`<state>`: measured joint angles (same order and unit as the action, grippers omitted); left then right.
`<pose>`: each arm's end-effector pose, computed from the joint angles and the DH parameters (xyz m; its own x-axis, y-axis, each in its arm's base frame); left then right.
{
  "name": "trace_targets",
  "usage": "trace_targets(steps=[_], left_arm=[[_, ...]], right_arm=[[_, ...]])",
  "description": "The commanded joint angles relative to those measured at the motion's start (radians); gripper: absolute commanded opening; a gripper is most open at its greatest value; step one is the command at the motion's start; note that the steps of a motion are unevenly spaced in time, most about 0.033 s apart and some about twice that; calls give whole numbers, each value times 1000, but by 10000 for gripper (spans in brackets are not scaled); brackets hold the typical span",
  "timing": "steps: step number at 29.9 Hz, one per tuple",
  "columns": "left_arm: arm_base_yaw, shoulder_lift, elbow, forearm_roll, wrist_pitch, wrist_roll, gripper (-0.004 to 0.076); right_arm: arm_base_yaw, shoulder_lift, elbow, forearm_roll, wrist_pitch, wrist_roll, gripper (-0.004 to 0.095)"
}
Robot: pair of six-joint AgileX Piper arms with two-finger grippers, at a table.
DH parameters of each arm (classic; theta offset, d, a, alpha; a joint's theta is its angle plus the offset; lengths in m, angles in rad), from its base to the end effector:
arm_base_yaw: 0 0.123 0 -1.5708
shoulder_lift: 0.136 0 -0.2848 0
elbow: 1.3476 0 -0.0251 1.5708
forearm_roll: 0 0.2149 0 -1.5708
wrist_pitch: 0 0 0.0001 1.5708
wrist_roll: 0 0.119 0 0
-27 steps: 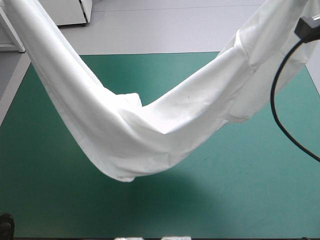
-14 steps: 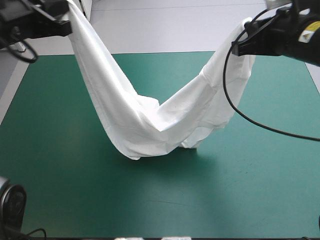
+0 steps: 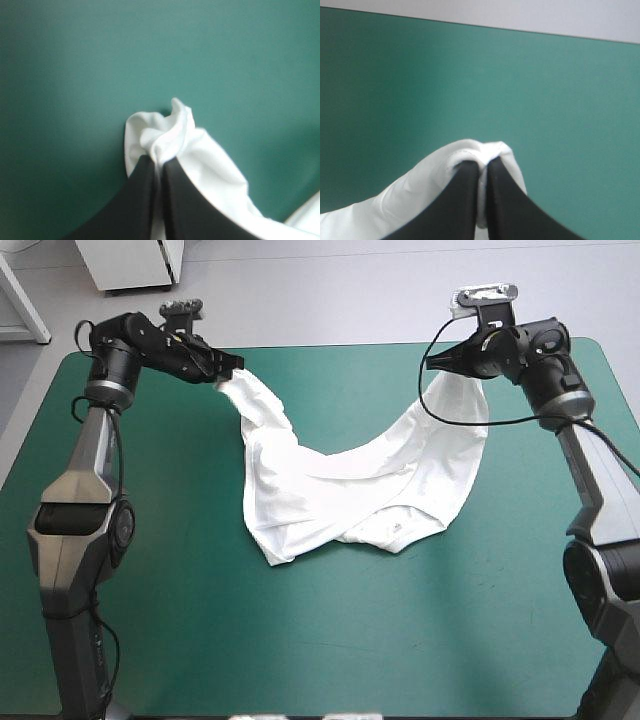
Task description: Fold the cloth
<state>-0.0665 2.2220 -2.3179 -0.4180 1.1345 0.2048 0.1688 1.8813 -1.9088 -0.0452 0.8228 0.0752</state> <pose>0.4718 -0.0753 0.3000 -0.7857 0.0703 -0.6146 0.3006 0.9117 -0.2800 0.4186 0.0673 0.3520 -0.6465 -0.0651 -0.7601 -0.1145 0.9933 0.0122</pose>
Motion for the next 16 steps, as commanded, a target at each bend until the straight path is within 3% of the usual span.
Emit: trace_targets(steps=[1, 11, 16], left_arm=[[-6, 3, -25, -37, -84, -7, -9], [-6, 74, -25, 49, -318, -7, -9], [-6, 93, -25, 80, -326, -7, -3]], right_arm=[[-43, 16, -30, 36, -91, 6, -17], [-101, 166, -30, 124, -97, 4, -17], [-102, 184, -32, 162, -86, -7, 29]])
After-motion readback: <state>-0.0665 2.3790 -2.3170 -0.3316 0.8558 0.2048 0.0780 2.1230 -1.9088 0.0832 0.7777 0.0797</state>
